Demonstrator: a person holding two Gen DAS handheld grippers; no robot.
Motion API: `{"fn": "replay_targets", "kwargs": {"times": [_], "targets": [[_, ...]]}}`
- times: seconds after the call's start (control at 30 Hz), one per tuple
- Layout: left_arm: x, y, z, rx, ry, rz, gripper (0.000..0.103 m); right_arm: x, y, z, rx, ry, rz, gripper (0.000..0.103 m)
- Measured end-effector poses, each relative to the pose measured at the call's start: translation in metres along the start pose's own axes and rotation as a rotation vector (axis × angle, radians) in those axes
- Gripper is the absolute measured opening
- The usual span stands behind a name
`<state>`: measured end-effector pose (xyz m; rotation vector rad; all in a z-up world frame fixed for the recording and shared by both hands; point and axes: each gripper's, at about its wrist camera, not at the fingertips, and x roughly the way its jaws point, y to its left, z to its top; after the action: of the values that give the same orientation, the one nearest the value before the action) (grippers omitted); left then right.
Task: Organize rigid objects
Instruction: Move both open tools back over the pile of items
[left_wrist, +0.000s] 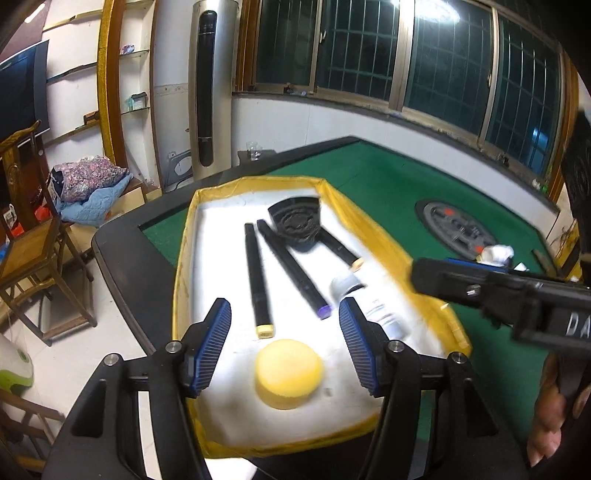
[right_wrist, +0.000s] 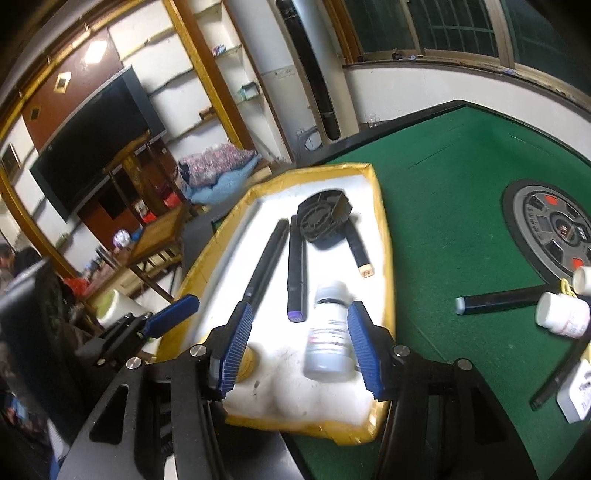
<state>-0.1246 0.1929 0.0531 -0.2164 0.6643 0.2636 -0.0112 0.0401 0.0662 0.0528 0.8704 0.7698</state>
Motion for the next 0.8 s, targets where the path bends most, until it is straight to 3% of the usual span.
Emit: {"fn": "replay_targets", "kwargs": {"times": [0.17, 0.37, 0.47, 0.63, 0.8], "targets": [[-0.013, -0.036, -0.002, 0.034, -0.001, -0.120, 0.060, -0.046, -0.056, -0.004, 0.101, -0.032, -0.050, 0.049], [-0.021, -0.091, -0.017, 0.190, 0.019, -0.198, 0.060, -0.091, -0.155, -0.027, 0.256, -0.014, -0.189, 0.049], [-0.020, -0.108, -0.023, 0.228, 0.038, -0.226, 0.060, -0.099, -0.193, -0.040, 0.310, 0.013, -0.188, 0.049], [-0.022, -0.123, -0.030, 0.265, 0.049, -0.234, 0.060, -0.090, -0.210, -0.042, 0.263, -0.007, -0.125, 0.052], [-0.024, -0.127, -0.030, 0.278, 0.054, -0.238, 0.060, -0.084, -0.193, -0.047, 0.159, 0.042, -0.095, 0.054]]}}
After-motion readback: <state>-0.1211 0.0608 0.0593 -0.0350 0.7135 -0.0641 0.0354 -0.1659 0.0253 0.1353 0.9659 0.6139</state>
